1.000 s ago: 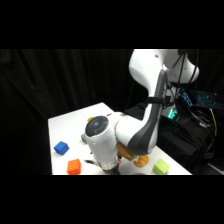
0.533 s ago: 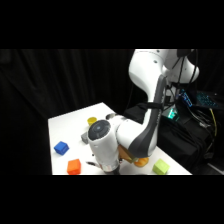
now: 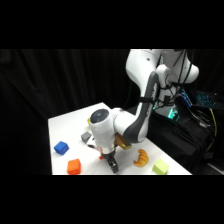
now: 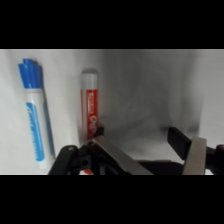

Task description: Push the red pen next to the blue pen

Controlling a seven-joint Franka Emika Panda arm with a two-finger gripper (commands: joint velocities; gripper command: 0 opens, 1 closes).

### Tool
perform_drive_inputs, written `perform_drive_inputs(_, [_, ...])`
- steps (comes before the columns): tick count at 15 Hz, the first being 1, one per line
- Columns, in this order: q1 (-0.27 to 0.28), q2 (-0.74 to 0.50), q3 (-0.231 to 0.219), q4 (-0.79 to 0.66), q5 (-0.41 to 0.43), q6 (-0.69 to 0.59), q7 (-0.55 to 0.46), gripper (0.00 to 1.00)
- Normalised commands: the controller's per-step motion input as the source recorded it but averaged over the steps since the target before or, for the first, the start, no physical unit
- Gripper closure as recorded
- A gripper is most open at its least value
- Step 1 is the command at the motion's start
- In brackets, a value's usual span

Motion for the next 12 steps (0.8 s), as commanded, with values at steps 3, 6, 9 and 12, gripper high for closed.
perform_drive_inputs(3, [-0.117, -0.39, -0.017, -0.49, -0.015, 0.18, -0.06, 0.00])
perform_drive_inputs(6, [-0.186, -0.55, 0.121, -0.35, 0.046, -0.11, -0.25, 0.00])
perform_drive_inputs(9, [-0.269, -0.71, 0.223, -0.17, 0.162, -0.55, -0.43, 0.00])
perform_drive_inputs(12, [-0.200, -0.57, 0.125, 0.09, 0.191, -0.84, -0.34, 0.00])
